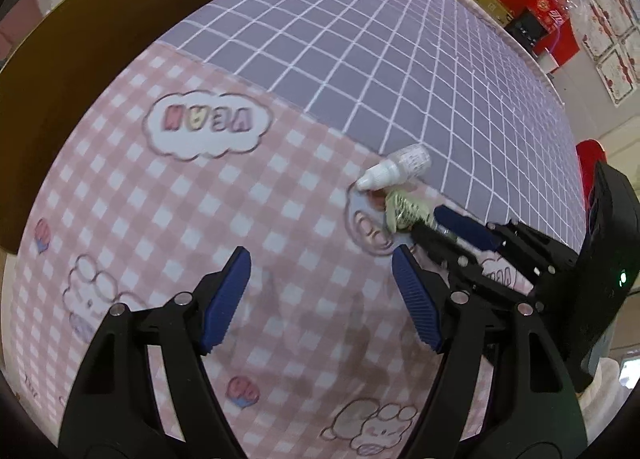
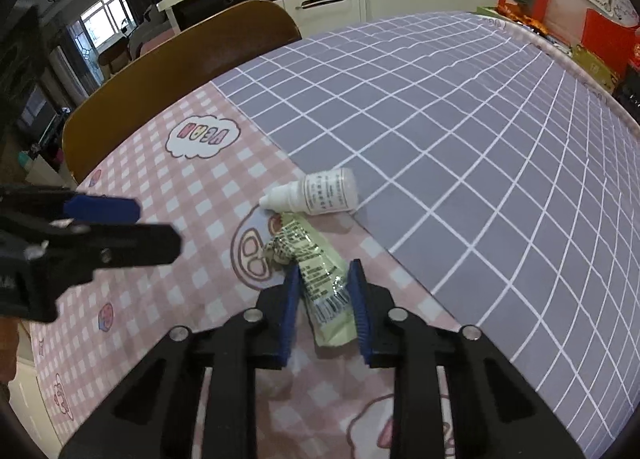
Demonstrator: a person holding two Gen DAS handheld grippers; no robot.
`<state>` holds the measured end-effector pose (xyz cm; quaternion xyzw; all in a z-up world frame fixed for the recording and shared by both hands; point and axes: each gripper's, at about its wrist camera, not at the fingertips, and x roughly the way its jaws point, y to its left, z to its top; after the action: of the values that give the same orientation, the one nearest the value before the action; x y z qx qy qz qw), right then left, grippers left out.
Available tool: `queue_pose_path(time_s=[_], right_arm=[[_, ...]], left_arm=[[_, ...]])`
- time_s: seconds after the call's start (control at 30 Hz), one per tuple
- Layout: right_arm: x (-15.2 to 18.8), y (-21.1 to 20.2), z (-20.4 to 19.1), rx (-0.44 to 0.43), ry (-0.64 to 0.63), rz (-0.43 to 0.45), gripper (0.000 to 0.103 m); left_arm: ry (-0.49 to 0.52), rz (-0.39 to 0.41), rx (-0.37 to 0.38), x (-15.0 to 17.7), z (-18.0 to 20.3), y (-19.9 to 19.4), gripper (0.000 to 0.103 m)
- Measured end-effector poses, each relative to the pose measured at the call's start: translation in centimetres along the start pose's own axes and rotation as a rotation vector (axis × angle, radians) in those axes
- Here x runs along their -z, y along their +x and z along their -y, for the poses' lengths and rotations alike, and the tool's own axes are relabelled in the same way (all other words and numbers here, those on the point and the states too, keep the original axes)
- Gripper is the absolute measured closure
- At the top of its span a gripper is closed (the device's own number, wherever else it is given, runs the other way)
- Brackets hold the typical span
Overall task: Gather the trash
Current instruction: 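Grasp the white dropper bottle with the left tool while the right tool grasps the green tube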
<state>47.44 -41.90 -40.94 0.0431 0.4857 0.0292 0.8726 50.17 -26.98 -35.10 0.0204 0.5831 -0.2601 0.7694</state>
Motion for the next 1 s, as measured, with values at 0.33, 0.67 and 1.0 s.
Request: queue_pose_path(time_s=[0.33,0.67,1.0], right_arm=[[1.0,-3.5,4.7,0.042,0.257,0.087,0.085],[1.3,-3.0,6.4,0.05,0.369,0.086,0.085],[0.6,-3.9,5.5,0.047,0.364,0.094,0.085]], left_arm=[[0.176,0.049,0.026,-2.4,5.0,2.6,0.031],[0.27,0.05,0.006,-4.6,7.5,5.7,0.042],[0.205,0.073,0.06,-4.9,6.4,4.7,0.07]])
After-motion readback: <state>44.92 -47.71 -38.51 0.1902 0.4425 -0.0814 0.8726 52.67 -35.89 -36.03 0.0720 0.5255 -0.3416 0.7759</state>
